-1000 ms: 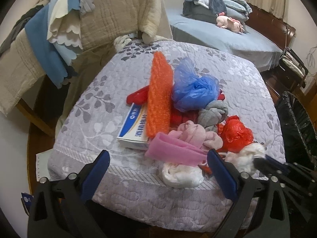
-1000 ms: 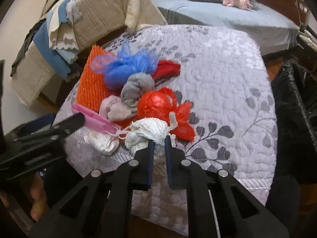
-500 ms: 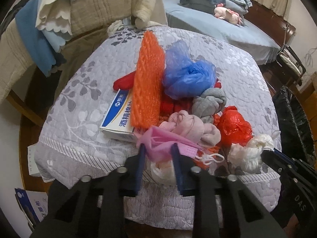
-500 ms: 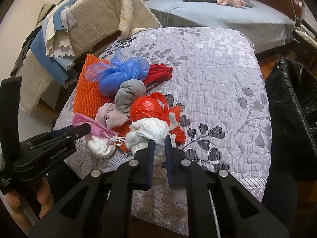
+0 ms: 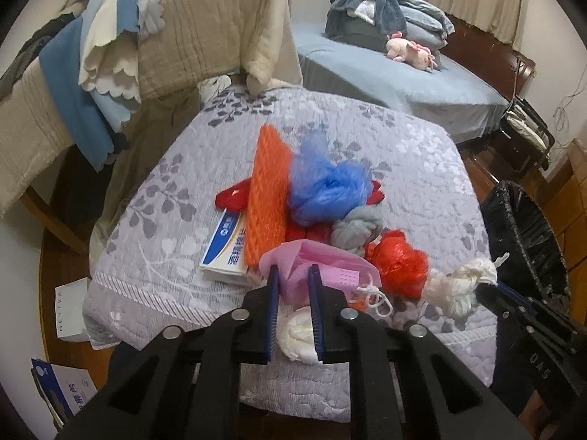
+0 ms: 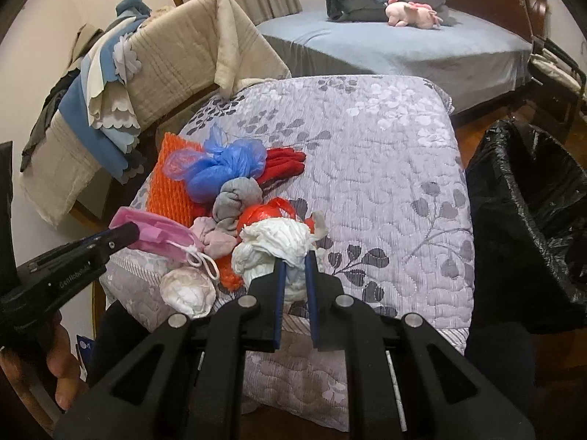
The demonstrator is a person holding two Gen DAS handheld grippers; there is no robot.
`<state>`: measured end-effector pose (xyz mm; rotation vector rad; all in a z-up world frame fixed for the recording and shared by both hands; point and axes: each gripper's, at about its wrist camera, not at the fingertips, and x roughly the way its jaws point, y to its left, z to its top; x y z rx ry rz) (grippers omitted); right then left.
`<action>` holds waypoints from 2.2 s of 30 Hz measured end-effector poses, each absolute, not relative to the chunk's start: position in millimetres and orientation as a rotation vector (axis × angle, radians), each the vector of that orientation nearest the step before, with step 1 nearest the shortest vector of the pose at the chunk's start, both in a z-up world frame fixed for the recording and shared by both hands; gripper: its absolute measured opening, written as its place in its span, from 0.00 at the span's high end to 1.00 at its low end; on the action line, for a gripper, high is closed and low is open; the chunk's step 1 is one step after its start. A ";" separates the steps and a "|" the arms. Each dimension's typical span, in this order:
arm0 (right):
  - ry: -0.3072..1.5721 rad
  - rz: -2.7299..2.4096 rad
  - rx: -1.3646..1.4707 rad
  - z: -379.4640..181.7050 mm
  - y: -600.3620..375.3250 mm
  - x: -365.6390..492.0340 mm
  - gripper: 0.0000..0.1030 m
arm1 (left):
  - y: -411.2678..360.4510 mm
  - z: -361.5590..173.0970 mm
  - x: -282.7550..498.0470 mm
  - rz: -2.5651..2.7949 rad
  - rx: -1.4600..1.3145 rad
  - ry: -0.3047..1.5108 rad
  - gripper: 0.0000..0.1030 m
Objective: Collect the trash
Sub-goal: 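Grasp the pink face mask with the left gripper, then drop pink mask into bin with left gripper while right gripper drops white tissue, then move both grippers back from the bin to the pile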
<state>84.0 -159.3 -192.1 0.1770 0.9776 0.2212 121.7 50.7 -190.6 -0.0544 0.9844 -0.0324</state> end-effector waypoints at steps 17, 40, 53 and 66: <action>0.914 -0.041 0.211 -164.9 -291.0 79.7 0.90 | -69.5 -163.0 128.3 -0.223 0.042 0.942 0.85; 1.077 -0.309 0.283 -244.0 -515.3 131.1 0.90 | -356.5 -206.5 200.4 -0.589 0.157 0.984 0.84; 1.138 -0.356 0.321 -270.5 -537.7 137.3 0.77 | -371.3 -243.9 217.4 -0.573 0.226 1.060 0.47; 0.997 -0.130 0.211 -201.5 -382.3 78.0 0.62 | -206.4 -186.2 168.8 -0.378 0.191 0.925 0.30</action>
